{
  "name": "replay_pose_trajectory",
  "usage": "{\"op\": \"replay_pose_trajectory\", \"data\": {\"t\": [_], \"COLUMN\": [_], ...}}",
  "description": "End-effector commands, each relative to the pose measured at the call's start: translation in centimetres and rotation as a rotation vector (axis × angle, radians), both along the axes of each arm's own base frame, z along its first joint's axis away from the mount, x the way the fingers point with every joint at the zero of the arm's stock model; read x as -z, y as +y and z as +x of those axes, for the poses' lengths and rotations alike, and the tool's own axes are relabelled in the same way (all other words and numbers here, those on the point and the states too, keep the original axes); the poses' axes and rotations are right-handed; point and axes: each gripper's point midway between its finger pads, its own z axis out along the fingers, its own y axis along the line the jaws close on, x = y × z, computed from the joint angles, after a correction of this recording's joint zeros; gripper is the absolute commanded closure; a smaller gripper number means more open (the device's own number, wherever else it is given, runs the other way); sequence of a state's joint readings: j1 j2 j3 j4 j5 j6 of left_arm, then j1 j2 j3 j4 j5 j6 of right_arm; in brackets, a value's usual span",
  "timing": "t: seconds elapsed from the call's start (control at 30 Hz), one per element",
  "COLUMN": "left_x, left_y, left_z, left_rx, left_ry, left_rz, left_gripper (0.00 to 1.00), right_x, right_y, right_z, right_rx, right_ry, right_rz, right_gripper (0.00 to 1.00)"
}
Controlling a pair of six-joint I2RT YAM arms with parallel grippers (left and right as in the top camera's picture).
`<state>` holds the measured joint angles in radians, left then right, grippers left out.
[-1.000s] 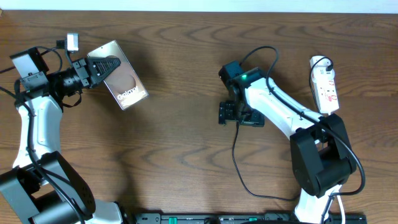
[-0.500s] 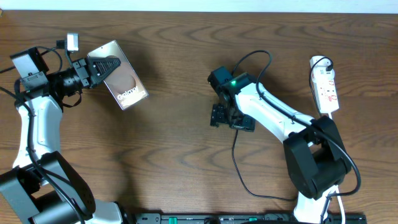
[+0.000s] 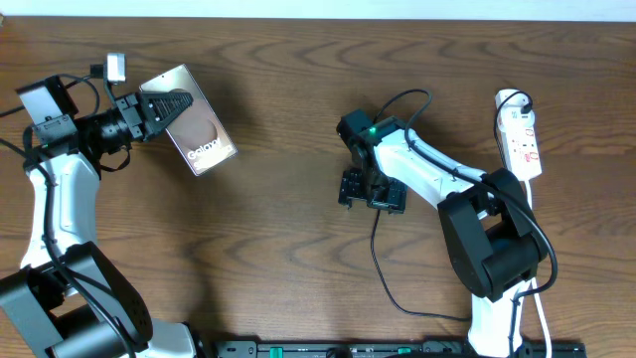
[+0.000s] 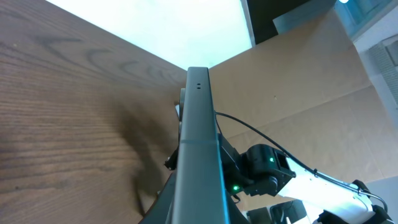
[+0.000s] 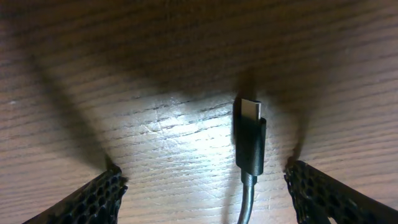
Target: Plug charger to phone and switch on socket
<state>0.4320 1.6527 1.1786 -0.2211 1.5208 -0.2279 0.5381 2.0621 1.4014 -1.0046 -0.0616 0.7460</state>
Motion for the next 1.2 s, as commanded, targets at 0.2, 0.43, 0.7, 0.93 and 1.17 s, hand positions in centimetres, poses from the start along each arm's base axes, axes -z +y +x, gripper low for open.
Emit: {"op": "replay_pose_trajectory", "data": {"t": [0.2, 0.43, 0.7, 0.93, 1.17], "left_x": [-1.5, -1.5, -1.5, -1.4, -1.4], "left_y": [-0.3, -0.3, -0.3, -0.3, -0.3], "left_z": [-0.8, -0.8, -0.8, -0.8, -0.8], "left_rx": [0.034, 0.034, 0.034, 0.034, 0.034], "left_ry": [-0.051, -0.051, -0.051, -0.048, -0.048], "left_rz": [-0.014, -0.014, -0.014, -0.016, -0.016], "left_gripper": [0.93, 0.93, 0.92, 0.93, 0.92], "right_x": [0.8, 0.8, 0.9, 0.9, 0.9], "right_y": [0.1, 0.3, -0.3, -0.1, -0.4], "right_z": [-0.6, -0.3, 0.5, 0.8, 0.7], "right_rx": [-0.01, -0.011, -0.018, -0.027, -0.031], "right_ry": [0.03, 0.018, -0.019, -0.032, -0.027], "right_rz": [0.007, 0.013, -0.017, -0.011, -0.024], "right_gripper": [0.43, 0.48, 0.44, 0.47, 0.44]}}
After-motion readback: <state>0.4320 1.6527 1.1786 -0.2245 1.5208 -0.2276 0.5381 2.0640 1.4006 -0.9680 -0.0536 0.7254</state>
